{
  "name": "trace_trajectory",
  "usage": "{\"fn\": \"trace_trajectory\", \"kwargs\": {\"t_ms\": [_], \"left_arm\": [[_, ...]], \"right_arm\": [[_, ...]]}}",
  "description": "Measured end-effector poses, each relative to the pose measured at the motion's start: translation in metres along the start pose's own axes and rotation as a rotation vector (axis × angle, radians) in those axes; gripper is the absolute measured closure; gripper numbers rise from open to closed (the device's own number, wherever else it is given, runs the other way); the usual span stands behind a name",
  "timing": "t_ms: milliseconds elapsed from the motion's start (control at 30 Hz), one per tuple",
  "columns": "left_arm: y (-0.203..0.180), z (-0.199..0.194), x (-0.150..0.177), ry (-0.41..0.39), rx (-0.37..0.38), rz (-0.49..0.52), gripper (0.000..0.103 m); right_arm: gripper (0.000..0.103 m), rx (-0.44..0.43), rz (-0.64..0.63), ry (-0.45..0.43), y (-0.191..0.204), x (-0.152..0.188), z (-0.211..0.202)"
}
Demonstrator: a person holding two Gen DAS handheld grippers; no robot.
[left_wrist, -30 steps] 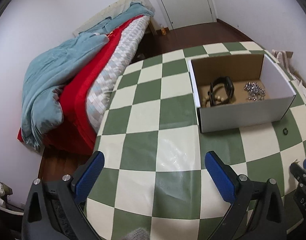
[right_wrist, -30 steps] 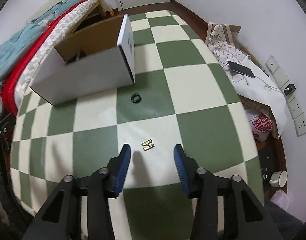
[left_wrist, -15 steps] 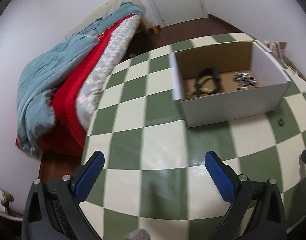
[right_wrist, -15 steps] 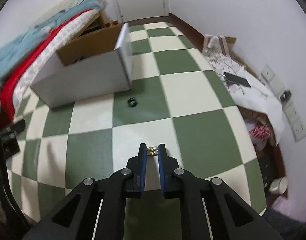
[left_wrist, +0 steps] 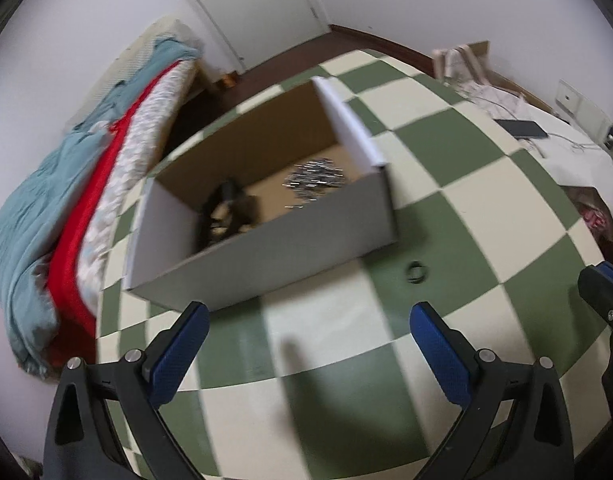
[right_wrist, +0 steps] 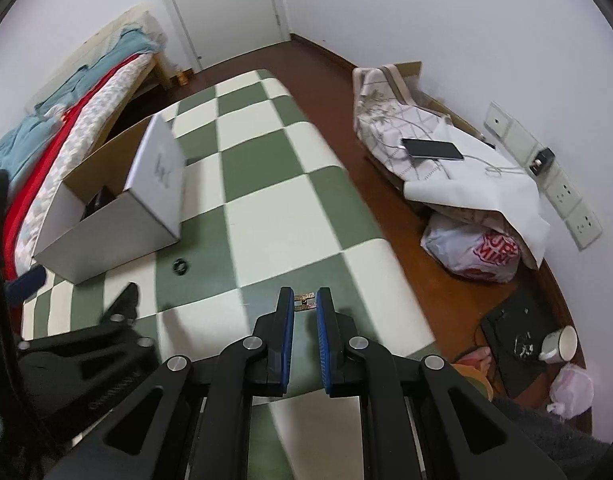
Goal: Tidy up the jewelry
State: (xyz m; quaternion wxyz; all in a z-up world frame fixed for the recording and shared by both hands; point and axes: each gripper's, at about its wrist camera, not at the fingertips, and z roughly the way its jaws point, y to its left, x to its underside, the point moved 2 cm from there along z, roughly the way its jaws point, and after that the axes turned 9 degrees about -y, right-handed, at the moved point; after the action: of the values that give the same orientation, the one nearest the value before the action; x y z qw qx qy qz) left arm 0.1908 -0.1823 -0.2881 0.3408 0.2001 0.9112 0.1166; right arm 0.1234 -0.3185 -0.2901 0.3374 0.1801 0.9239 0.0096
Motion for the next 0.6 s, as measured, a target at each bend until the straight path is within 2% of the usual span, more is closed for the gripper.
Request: {"fn": "trace_trajectory", "kwargs": {"t_ms": [133,367,533,567,600], "left_arm": [[-0.012,0.006,0.0,0.015,0.05,0.006,0.014],[-0.029,0.008,-0.006,0.004,0.126,0.007,0.019],[-0.038,0.008,-0.012,-0.009,0.146,0.015,0.021],[-0.04,0.009,-0.013,-0.01,0.152,0.015,0.023],[-0.04,0.009,-0.015,-0.012,0.161,0.014,0.029]], "right_arm": [[0.091,0.007,0.025,0.001,-0.012,0.0,0.002],[0.091,0.011,0.059,0.006,-0.023,0.001,0.007],[0.091,0.018,0.069,0.004,-0.027,0.0,0.008],[0.091,0.018,0.072,0.005,-0.028,0.0,0.008],[0.091,0.021,0.071,0.006,-0.029,0.0,0.009]]}}
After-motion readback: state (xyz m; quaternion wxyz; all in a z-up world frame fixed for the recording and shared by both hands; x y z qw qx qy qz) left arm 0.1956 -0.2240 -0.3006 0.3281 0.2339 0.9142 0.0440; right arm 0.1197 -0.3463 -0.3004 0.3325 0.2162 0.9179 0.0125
